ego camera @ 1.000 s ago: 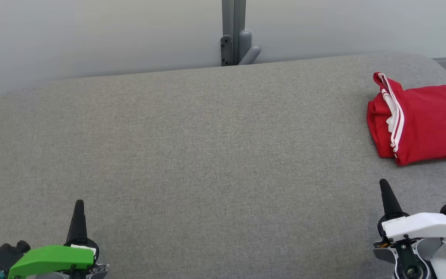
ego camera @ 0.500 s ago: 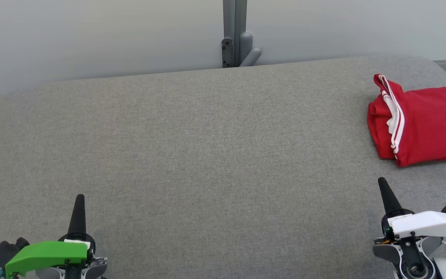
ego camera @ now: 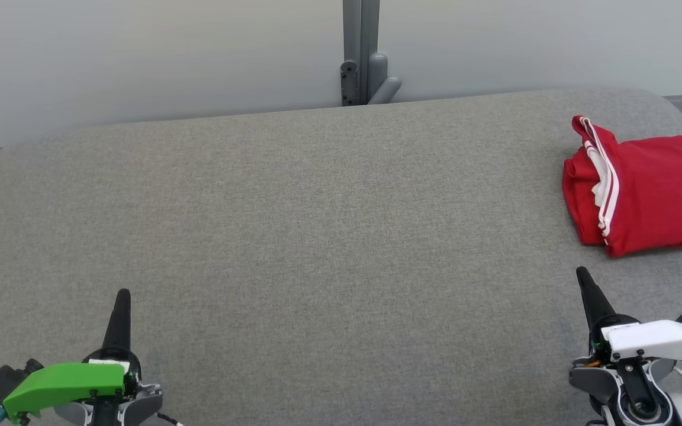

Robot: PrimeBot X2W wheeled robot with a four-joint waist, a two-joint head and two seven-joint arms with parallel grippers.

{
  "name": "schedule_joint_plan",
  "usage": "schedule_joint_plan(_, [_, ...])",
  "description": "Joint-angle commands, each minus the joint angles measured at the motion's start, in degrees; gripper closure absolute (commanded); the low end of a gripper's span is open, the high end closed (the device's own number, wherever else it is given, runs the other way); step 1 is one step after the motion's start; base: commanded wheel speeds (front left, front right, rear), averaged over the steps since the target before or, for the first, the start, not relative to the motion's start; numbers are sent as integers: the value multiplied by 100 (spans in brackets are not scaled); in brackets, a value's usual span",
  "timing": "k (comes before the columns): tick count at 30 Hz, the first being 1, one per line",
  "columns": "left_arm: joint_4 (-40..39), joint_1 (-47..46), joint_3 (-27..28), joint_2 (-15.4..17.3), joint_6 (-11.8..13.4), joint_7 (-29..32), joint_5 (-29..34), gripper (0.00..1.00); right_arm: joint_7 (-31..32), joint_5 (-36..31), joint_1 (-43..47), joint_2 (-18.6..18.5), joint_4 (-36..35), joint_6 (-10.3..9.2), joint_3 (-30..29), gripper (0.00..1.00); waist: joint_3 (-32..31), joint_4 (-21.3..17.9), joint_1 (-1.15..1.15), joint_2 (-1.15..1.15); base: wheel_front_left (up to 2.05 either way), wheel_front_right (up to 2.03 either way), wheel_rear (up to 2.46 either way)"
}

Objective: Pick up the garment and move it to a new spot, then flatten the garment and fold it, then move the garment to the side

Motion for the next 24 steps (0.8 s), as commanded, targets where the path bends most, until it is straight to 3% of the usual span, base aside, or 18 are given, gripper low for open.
schedule_joint_plan(1, [-32, -126, 27, 51, -34, 31, -134, 100, 46, 141, -95, -38, -51, 0, -18, 100, -4, 2, 0, 22, 0, 0, 0])
schedule_joint_plan(24, [-16, -264, 51, 57, -45, 285, -1057, 100, 309, 1260, -112, -46, -97, 0, -29, 100, -69, 33, 0, 28, 0, 0, 0])
